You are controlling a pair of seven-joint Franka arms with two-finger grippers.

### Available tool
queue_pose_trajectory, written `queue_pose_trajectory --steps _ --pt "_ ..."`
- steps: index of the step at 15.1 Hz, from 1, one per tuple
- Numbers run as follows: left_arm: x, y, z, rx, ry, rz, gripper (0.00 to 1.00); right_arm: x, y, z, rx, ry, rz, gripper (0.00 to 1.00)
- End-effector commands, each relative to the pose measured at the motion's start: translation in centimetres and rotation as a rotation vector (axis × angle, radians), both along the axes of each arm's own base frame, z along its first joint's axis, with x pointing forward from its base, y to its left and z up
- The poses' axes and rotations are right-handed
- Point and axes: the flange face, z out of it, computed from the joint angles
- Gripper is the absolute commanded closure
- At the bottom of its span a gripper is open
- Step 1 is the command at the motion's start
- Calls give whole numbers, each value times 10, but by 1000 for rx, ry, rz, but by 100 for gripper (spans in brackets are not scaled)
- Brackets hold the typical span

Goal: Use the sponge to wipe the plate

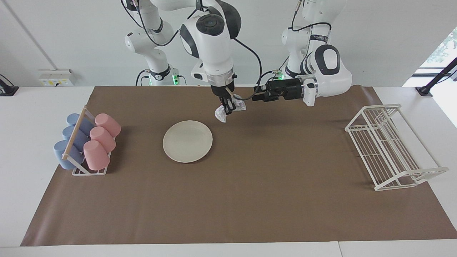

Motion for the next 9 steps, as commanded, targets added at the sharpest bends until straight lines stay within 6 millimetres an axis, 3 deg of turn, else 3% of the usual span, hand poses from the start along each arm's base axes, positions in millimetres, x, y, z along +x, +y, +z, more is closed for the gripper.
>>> queue_pose_trajectory --steps 1,2,4,9 --pt "6 28 12 94 4 16 0 -27 -55 -52 0 -34 39 100" --pt "11 38 16 149 -2 7 0 -30 -72 -76 3 -54 59 100" --pt "20 58 28 270 -12 -8 0 -34 -87 -113 0 -74 65 100" --pt "39 98 78 597 -42 -27 0 -46 -110 -168 -3 -109 19 100"
